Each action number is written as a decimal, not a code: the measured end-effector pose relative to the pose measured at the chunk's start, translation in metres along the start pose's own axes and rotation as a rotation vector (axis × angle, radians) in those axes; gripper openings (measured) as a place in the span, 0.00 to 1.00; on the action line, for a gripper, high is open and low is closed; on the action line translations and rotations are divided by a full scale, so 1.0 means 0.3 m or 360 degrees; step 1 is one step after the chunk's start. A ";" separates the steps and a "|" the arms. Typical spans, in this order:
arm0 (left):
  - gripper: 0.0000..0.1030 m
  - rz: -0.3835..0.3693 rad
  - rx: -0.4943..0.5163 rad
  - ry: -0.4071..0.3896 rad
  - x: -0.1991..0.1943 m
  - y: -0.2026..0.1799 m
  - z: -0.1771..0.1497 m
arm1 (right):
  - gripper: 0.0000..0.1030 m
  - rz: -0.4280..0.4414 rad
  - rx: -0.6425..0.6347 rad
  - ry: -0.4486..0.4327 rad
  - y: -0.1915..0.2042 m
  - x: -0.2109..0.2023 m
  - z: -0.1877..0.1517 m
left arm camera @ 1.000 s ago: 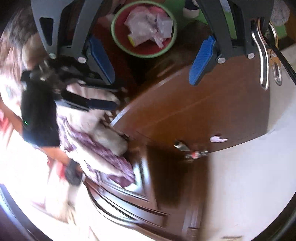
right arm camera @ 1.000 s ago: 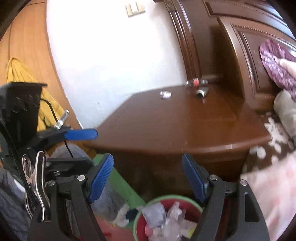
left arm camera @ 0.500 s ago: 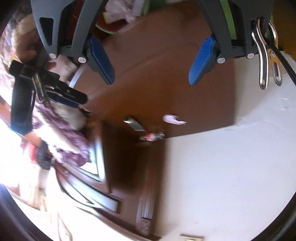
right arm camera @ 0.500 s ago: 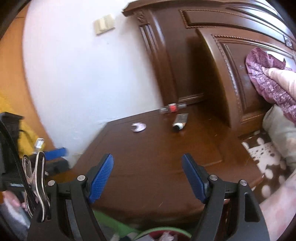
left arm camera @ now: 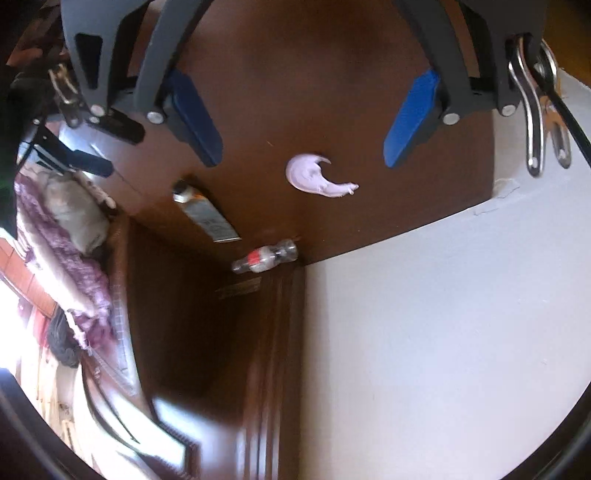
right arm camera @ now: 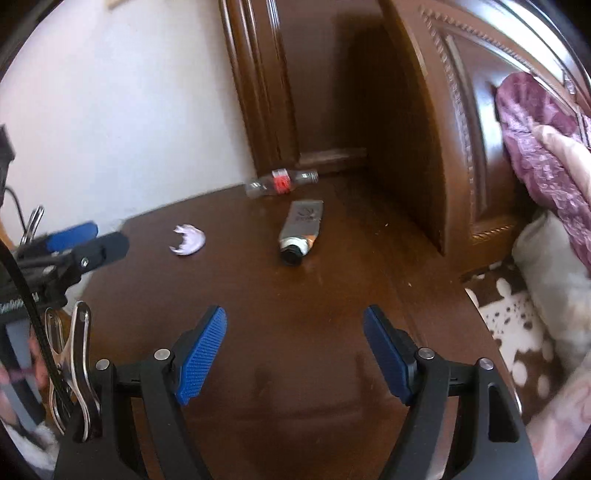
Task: Collect trash
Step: 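Close the left gripper on the pink ring while the right gripper closes on the silver tube, then lift the pink ring with the left gripper while the right gripper lifts the silver tube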
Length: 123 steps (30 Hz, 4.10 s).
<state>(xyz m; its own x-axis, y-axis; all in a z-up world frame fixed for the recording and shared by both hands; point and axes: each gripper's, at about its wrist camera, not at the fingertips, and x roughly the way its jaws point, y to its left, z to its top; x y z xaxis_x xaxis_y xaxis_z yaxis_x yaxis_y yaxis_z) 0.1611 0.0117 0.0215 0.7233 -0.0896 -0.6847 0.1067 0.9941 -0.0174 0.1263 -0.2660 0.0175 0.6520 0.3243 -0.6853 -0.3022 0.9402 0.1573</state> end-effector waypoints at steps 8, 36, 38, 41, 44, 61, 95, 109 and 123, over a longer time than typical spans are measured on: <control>0.99 -0.0071 0.0045 0.0145 0.164 0.056 0.068 | 0.76 -0.0063 0.0017 0.0262 -0.046 0.177 0.112; 0.29 -0.0216 -0.0101 0.0190 0.214 0.191 0.022 | 0.33 -0.0153 -0.0129 0.0113 0.062 0.255 0.187; 0.29 -0.0211 -0.0100 0.0158 0.176 0.194 0.016 | 0.33 -0.0144 -0.0117 0.0071 0.062 0.235 0.193; 0.29 -0.0225 -0.0109 0.0081 0.116 0.175 0.001 | 0.33 -0.0100 -0.0098 -0.0019 0.062 0.203 0.196; 0.29 -0.0227 -0.0075 -0.0039 0.020 0.154 -0.027 | 0.33 0.0075 0.0015 -0.0126 0.041 0.154 0.177; 0.29 -0.0126 0.0053 -0.0313 -0.118 0.037 -0.092 | 0.33 0.0305 0.0060 -0.0435 0.044 -0.022 0.100; 0.29 -0.0132 -0.0047 -0.0269 -0.078 -0.127 -0.094 | 0.33 0.0281 -0.0011 -0.0457 -0.046 -0.147 0.016; 0.29 -0.0261 -0.0018 -0.0229 -0.120 -0.259 -0.145 | 0.33 0.0233 -0.0078 -0.0479 -0.119 -0.298 -0.099; 0.29 -0.0337 0.0060 -0.0179 -0.200 -0.396 -0.264 | 0.33 0.0214 -0.0022 -0.0513 -0.166 -0.413 -0.182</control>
<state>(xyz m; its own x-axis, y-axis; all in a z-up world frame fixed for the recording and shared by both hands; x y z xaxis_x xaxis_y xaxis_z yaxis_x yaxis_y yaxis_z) 0.0509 -0.0963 0.0070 0.7532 -0.3039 -0.5834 0.2876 0.9498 -0.1233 0.0226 -0.3588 0.0558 0.7913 0.4634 -0.3988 -0.4083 0.8861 0.2195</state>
